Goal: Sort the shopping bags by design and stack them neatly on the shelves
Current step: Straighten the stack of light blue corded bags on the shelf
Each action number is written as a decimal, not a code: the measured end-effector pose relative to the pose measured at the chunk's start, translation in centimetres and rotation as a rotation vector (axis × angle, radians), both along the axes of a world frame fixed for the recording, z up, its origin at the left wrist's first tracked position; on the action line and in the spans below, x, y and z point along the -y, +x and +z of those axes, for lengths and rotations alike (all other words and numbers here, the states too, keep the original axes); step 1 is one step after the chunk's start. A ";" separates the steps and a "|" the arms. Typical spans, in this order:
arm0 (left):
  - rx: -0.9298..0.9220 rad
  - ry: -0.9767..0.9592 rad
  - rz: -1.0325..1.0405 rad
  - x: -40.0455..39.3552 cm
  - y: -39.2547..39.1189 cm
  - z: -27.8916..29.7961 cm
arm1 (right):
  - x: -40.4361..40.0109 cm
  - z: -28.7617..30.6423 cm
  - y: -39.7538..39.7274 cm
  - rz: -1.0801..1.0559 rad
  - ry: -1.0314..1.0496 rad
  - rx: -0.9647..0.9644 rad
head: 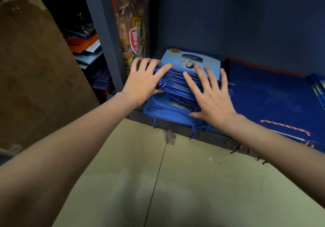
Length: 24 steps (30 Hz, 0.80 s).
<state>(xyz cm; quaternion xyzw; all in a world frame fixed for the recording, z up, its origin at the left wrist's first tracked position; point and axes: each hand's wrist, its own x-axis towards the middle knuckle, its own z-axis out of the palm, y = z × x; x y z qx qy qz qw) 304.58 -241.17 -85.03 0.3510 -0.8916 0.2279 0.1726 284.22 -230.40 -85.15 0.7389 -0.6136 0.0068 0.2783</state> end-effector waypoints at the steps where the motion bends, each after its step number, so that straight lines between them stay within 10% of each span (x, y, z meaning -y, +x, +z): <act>1: 0.008 0.007 -0.004 0.0 -0.1 -0.1 | -0.2 -0.1 -0.4 -0.015 0.008 -0.015; 24: 0.172 0.614 0.079 -0.1 2.7 1.5 | 1.7 -0.1 -0.7 -0.034 0.063 -0.083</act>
